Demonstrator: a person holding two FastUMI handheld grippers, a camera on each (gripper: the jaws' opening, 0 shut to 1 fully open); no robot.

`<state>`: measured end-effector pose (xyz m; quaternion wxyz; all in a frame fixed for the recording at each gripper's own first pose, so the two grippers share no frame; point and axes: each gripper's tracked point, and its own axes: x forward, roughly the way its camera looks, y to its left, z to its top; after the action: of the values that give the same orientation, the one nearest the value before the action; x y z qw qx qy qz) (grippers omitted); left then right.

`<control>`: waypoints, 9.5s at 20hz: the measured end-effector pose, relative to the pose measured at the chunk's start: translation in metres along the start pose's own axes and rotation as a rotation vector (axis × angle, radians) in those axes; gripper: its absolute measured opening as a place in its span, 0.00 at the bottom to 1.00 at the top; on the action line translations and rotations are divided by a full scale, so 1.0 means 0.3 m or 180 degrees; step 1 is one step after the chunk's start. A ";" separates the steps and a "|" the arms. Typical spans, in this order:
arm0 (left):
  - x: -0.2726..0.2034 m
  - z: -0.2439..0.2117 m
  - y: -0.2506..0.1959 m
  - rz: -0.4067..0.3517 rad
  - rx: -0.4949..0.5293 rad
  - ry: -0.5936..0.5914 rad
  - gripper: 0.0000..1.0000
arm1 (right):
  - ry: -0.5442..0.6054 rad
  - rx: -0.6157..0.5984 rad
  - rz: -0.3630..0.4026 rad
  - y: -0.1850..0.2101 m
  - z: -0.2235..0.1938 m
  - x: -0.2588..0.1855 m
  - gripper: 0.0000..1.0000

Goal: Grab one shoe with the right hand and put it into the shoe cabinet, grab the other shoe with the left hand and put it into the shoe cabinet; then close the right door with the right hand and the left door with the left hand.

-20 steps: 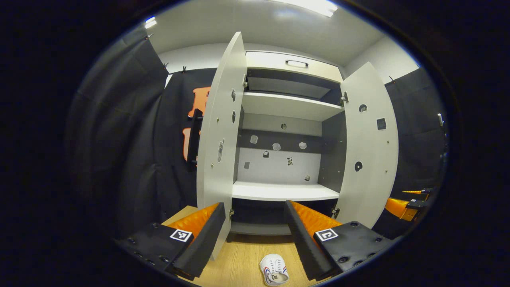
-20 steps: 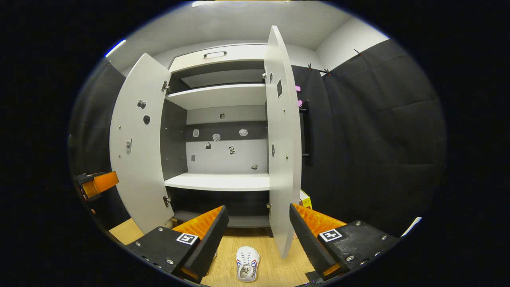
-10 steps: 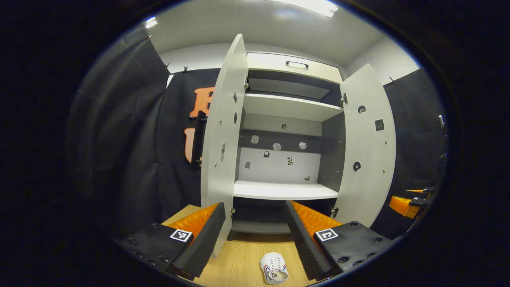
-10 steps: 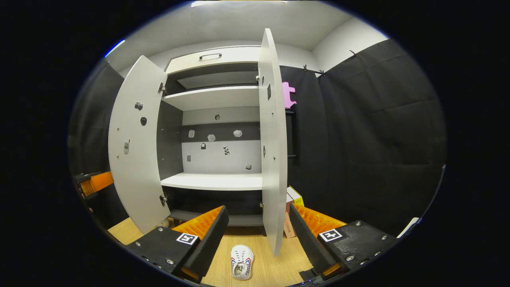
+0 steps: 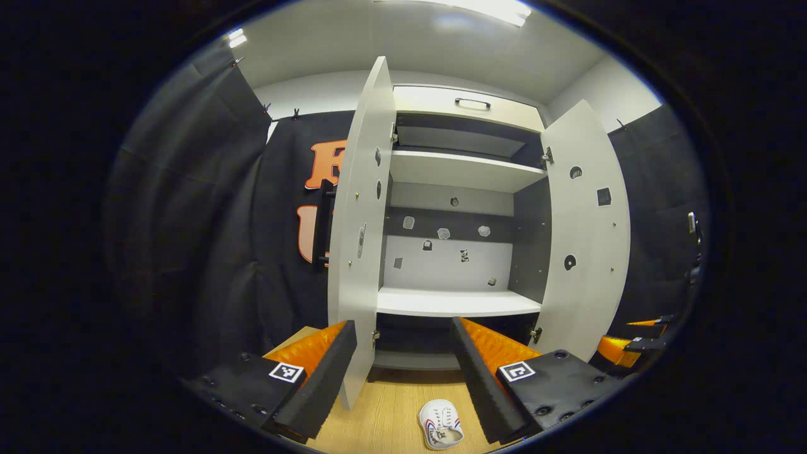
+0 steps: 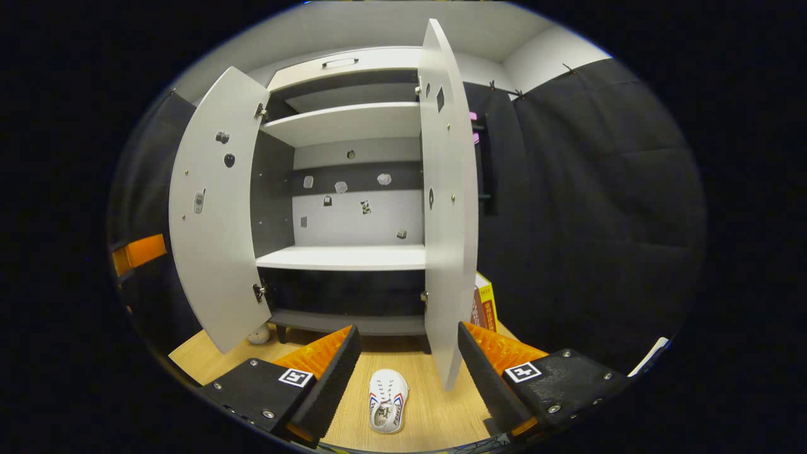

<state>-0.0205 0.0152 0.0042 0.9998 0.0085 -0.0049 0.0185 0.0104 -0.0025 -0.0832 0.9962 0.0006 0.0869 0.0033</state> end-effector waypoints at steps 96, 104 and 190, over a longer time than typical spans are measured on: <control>0.063 -0.300 0.263 0.0037 0.0166 0.0553 0.97 | 0.0160 0.0924 -0.0385 0.361 0.466 1.003 0.00; 0.051 -0.322 0.288 0.0176 0.0158 0.0607 0.96 | 0.0324 0.0822 -0.0450 0.346 0.397 1.097 0.23; 0.320 -1.004 -0.078 -0.0626 -0.0216 0.2468 0.06 | -0.0126 0.0066 -0.0387 -0.189 0.003 -0.078 0.92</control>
<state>0.0790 0.0005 -0.2964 0.9242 -0.0318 0.3730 -0.0756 -0.0121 -0.0593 -0.0783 0.9960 0.0057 0.0670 -0.0582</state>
